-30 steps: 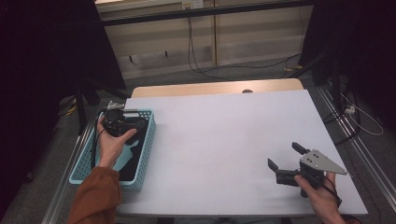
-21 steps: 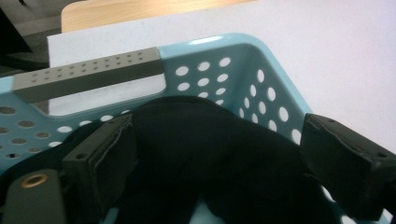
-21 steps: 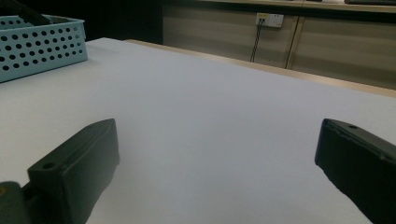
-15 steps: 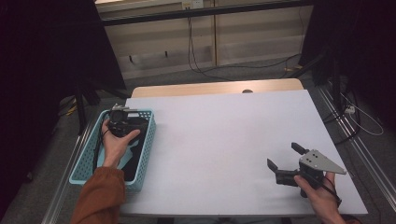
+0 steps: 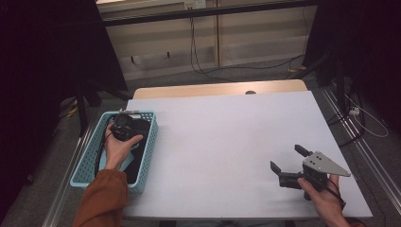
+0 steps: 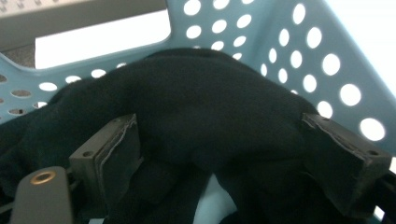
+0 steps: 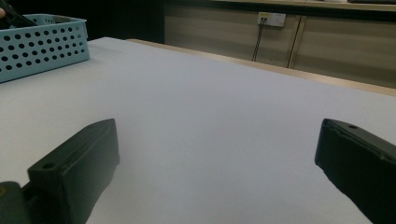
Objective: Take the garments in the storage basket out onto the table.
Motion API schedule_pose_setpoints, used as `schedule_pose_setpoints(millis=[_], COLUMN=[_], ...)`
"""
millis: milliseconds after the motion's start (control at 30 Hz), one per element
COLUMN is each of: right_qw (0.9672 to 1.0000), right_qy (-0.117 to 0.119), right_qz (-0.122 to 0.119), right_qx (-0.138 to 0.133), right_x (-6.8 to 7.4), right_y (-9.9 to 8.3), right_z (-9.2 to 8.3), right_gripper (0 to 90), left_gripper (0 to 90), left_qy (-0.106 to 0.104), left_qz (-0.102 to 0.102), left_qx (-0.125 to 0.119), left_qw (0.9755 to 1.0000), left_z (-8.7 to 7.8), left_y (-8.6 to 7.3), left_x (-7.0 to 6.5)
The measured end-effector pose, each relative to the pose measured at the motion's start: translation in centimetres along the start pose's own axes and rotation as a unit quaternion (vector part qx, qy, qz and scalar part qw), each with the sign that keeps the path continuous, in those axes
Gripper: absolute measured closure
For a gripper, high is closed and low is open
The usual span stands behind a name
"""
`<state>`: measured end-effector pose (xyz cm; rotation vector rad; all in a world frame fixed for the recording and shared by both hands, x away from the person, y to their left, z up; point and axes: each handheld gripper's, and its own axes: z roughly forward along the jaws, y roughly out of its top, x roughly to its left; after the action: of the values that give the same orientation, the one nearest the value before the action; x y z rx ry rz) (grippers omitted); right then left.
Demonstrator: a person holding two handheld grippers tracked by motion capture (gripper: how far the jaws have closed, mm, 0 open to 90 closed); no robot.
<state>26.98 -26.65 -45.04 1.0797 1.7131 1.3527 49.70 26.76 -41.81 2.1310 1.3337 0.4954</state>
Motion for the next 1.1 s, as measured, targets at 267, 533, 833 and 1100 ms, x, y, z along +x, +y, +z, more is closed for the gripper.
schedule_pose_setpoints(millis=[267,533,833,1100], right_qw=[1.0000,1.0000,1.0000,1.0000], right_qy=[0.002,0.004,0.004,0.004], right_qz=[-0.001,-0.003,-0.003,-0.006], right_qx=[0.000,0.002,0.002,0.003], right_x=[0.0,0.0,0.1,0.1], right_y=[0.0,0.0,0.0,-0.1], right_z=[0.0,0.0,0.0,0.1], right_gripper=[0.0,0.0,0.0,0.0], left_gripper=[14.2,14.8,19.7,26.9], left_qy=[0.016,0.011,-0.007,-0.037], left_qz=[0.005,-0.029,-0.035,-0.049], left_qx=[0.030,0.067,0.077,0.081], left_qw=[0.9994,0.9973,0.9964,0.9948], left_z=[0.8,1.0,1.2,1.2], left_y=[-0.3,-0.3,-0.5,-0.6], left_x=[0.1,0.5,0.6,0.9])
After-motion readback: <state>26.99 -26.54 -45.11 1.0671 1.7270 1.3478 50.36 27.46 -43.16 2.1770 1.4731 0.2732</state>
